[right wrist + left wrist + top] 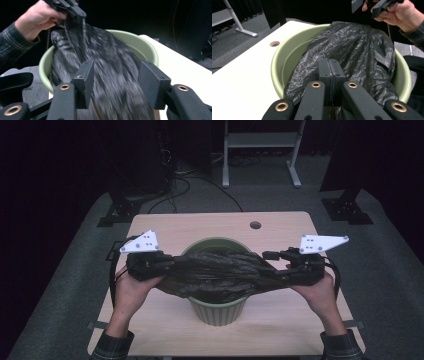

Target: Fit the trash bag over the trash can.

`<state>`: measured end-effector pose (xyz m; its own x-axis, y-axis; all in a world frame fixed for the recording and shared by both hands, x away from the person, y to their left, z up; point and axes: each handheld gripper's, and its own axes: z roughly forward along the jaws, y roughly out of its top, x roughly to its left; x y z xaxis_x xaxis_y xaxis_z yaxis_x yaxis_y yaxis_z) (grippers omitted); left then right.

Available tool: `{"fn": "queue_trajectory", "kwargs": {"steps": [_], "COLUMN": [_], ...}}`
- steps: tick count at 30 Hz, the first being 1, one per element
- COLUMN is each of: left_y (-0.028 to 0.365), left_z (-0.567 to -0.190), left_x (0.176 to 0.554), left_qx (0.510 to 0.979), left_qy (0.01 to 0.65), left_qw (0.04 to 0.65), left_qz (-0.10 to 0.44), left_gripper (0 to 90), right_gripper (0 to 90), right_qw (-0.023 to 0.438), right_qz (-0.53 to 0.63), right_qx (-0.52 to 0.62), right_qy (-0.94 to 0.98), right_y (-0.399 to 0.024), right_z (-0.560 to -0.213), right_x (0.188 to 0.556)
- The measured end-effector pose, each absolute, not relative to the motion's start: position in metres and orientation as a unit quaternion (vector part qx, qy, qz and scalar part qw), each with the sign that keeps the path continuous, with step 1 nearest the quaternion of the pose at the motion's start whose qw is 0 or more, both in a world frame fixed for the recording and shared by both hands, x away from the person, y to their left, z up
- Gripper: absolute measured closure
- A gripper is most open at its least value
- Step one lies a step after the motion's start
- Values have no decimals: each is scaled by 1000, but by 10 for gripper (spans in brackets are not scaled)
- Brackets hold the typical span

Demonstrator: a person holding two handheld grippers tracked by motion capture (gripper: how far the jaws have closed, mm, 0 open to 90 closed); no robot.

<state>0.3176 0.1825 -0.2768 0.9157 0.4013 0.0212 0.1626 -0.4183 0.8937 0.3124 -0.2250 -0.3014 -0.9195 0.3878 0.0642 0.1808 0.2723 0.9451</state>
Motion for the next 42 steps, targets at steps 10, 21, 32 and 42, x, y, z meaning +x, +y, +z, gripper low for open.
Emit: {"fn": "queue_trajectory", "kwargs": {"steps": [10,21,32,42], "left_y": [171,182,215,228], "left_z": [-273,-271,-274,-280], "left_x": [330,328,323,335], "left_qx": [822,809,797,794], "left_qy": [181,185,209,229], "left_qw": [531,551,559,551], "left_qz": [95,82,92,114], "left_gripper": [900,900,900,899], "right_gripper": [460,562,716,884], "right_qw": [72,135,166,154], "right_qz": [568,528,537,564], "right_qx": [146,176,234,241], "right_qy": [807,820,793,775], "right_y": [-175,-172,-219,-237], "right_z": [-294,-301,-310,-310], "right_x": [326,332,344,351]}}
